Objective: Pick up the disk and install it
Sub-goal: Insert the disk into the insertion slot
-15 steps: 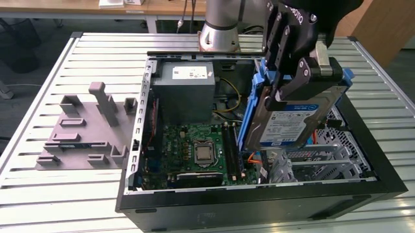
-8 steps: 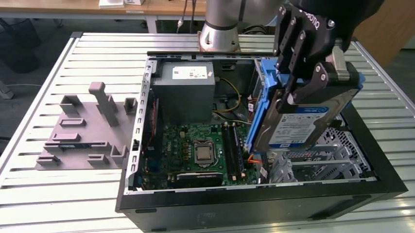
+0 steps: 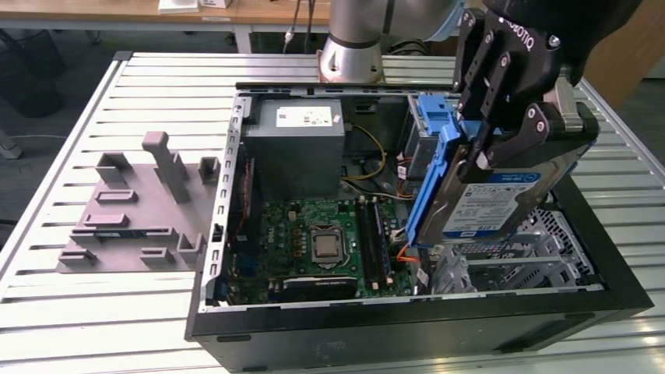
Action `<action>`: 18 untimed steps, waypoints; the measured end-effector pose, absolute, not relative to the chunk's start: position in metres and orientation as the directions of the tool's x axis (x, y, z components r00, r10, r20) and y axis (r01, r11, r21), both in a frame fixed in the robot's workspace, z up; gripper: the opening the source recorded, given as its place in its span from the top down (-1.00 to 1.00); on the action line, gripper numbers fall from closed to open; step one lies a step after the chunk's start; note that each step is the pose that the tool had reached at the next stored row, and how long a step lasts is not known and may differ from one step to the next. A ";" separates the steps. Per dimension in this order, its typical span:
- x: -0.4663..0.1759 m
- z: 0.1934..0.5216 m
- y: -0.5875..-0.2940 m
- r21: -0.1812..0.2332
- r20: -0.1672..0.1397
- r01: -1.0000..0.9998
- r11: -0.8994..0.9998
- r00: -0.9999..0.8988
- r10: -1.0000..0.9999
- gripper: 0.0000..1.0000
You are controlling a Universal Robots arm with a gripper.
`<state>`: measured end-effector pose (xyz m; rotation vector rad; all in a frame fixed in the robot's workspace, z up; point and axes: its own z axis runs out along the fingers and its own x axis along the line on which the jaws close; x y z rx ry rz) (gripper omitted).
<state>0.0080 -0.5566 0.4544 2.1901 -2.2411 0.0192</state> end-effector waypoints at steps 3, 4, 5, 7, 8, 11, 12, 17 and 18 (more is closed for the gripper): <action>0.008 0.454 -0.558 -0.003 0.015 -1.000 0.023 -0.023 -1.000 0.27; 0.008 0.454 -0.558 -0.003 0.015 -1.000 0.023 -0.023 -1.000 0.27; 0.008 0.454 -0.559 -0.003 0.015 -1.000 0.023 -0.023 -1.000 0.27; 0.009 0.454 -0.560 -0.003 0.015 -1.000 0.023 -0.023 -1.000 0.27; 0.011 0.454 -0.560 -0.003 0.015 -1.000 0.023 -0.023 -1.000 0.27; 0.019 0.454 -0.560 -0.003 0.015 -1.000 0.023 -0.023 -1.000 0.27; 0.021 0.454 -0.560 -0.003 0.015 -1.000 0.023 -0.023 -1.000 0.27; 0.031 0.453 -0.560 -0.003 0.015 -1.000 0.023 -0.023 -1.000 0.27; 0.033 0.453 -0.560 -0.003 0.015 -1.000 0.023 -0.023 -1.000 0.27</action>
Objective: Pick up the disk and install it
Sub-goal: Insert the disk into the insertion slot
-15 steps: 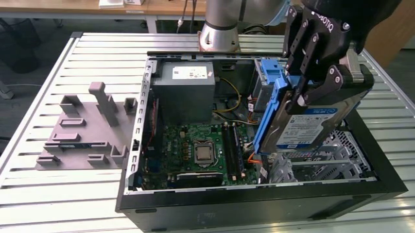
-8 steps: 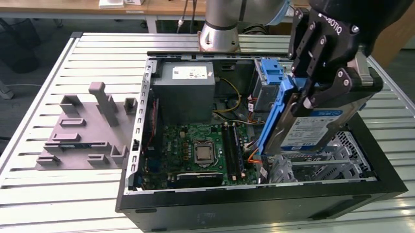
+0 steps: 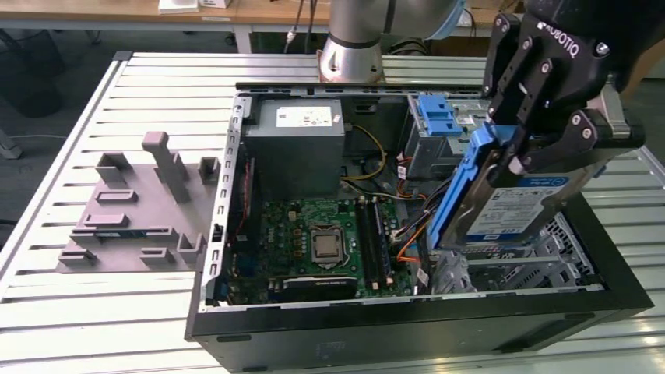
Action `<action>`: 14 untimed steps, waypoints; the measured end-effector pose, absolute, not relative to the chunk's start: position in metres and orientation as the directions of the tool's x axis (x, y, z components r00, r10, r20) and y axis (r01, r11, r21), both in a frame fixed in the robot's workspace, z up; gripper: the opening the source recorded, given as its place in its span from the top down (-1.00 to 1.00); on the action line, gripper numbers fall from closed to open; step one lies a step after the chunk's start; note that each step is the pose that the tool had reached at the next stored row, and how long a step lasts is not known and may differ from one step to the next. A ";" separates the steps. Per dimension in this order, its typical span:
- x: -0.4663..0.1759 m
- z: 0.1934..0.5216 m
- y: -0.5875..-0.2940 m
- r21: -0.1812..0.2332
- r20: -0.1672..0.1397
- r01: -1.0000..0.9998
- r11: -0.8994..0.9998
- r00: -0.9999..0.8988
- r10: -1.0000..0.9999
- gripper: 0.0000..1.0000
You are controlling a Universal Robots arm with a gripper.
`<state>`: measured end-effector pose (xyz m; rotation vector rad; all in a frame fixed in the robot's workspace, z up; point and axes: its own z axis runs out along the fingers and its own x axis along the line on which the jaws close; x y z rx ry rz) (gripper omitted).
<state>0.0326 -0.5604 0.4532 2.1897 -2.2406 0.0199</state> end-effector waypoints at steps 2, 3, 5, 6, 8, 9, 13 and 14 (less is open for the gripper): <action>0.035 0.453 -0.560 -0.003 0.015 -1.000 0.023 -0.023 -1.000 0.27; 0.037 0.453 -0.560 -0.003 0.015 -1.000 0.023 -0.023 -1.000 0.27; 0.040 0.453 -0.560 -0.003 0.015 -1.000 0.023 -0.023 -1.000 0.27; 0.041 0.453 -0.560 -0.003 0.015 -1.000 0.023 -0.023 -1.000 0.27; 0.044 0.453 -0.560 -0.003 0.015 -1.000 0.023 -0.023 -1.000 0.27; 0.046 0.453 -0.560 -0.003 0.015 -1.000 0.023 -0.023 -1.000 0.27; 0.052 0.453 -0.560 -0.003 0.015 -1.000 0.023 -0.023 -1.000 0.27; 0.053 0.453 -0.560 -0.003 0.015 -1.000 0.023 -0.023 -1.000 0.27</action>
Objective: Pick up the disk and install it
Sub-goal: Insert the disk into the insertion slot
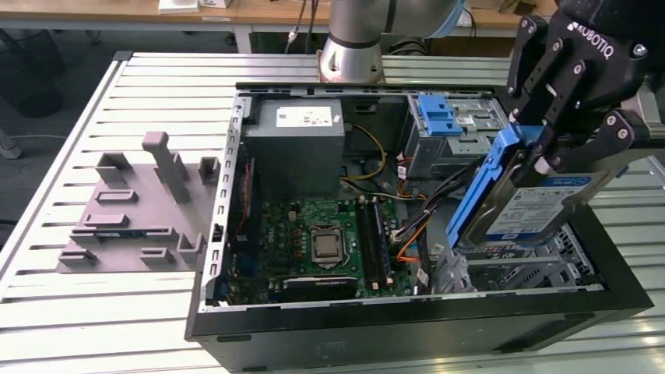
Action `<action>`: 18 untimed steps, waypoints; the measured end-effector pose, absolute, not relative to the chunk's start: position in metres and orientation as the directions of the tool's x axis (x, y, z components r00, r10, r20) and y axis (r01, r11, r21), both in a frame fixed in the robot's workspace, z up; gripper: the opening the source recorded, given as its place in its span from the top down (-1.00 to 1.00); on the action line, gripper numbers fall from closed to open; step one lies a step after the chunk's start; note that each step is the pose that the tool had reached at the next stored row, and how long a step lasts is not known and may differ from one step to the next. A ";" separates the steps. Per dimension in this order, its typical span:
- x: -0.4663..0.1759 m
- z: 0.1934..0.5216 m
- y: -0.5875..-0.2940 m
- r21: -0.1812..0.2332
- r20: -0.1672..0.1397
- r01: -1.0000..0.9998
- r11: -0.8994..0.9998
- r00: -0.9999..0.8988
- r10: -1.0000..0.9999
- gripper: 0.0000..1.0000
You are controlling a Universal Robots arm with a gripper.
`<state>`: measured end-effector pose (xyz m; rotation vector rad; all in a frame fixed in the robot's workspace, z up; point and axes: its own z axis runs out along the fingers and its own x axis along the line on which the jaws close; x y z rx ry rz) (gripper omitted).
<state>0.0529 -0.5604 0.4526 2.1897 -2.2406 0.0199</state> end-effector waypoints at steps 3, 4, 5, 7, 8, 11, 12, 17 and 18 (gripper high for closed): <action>0.056 0.453 -0.560 -0.003 0.015 -1.000 0.023 -0.023 -1.000 0.27; 0.057 0.452 -0.560 -0.003 0.015 -1.000 0.023 -0.023 -1.000 0.27; 0.058 0.452 -0.560 -0.003 0.015 -1.000 0.023 -0.023 -1.000 0.27; 0.059 0.452 -0.560 -0.003 0.015 -1.000 0.023 -0.023 -1.000 0.27; 0.059 0.452 -0.560 -0.003 0.015 -1.000 0.023 -0.023 -1.000 0.27; 0.060 0.452 -0.560 -0.003 0.015 -1.000 0.023 -0.023 -1.000 0.27; 0.061 0.451 -0.560 -0.003 0.015 -1.000 0.023 -0.023 -1.000 0.27; 0.064 0.449 -0.560 -0.003 0.015 -1.000 0.023 -0.023 -1.000 0.27; 0.065 0.448 -0.560 -0.003 0.015 -1.000 0.023 -0.023 -1.000 0.27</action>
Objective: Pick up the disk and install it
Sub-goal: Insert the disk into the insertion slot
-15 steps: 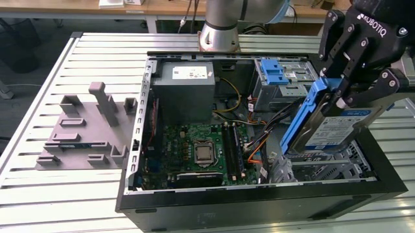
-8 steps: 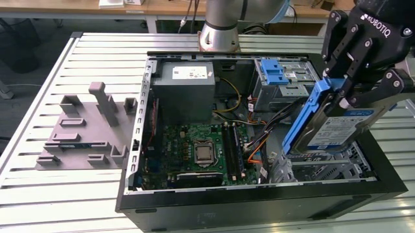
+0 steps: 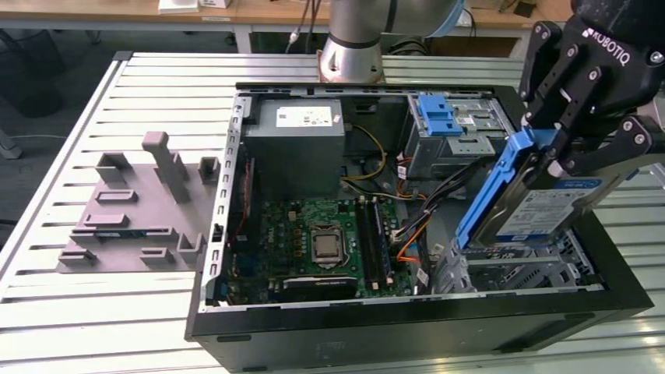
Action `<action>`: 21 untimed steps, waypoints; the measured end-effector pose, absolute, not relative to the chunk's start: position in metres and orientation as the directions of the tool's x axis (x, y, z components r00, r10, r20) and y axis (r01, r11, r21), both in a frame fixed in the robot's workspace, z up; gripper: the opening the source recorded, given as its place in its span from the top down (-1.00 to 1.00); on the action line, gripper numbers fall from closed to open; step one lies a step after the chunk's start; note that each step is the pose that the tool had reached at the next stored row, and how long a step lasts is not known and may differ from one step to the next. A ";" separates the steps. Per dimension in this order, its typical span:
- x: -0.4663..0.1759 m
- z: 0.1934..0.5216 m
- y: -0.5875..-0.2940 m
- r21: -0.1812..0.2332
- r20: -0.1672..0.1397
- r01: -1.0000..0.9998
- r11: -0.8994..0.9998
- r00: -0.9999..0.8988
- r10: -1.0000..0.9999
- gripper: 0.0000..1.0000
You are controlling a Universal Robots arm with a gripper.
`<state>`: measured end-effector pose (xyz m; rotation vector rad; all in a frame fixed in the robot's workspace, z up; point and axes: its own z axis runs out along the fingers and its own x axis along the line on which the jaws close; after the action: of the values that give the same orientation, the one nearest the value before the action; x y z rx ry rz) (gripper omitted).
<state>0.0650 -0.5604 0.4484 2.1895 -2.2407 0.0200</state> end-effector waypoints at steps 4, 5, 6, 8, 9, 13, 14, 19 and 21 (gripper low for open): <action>0.067 0.446 -0.560 -0.003 0.015 -1.000 0.023 -0.023 -1.000 0.27; 0.068 0.446 -0.560 -0.003 0.015 -1.000 0.023 -0.023 -1.000 0.27; 0.069 0.446 -0.560 -0.003 0.015 -1.000 0.023 -0.023 -1.000 0.27; 0.070 0.445 -0.560 -0.003 0.015 -1.000 0.023 -0.023 -1.000 0.27; 0.070 0.444 -0.560 -0.003 0.015 -1.000 0.023 -0.023 -1.000 0.27; 0.070 0.443 -0.560 -0.003 0.015 -1.000 0.023 -0.023 -1.000 0.27; 0.071 0.443 -0.560 -0.003 0.015 -1.000 0.023 -0.023 -1.000 0.27; 0.071 0.441 -0.561 -0.003 0.015 -1.000 0.024 -0.024 -1.000 0.27; 0.071 0.441 -0.561 -0.003 0.015 -1.000 0.024 -0.024 -1.000 0.27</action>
<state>0.0708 -0.5613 0.4408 2.1884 -2.2418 0.0200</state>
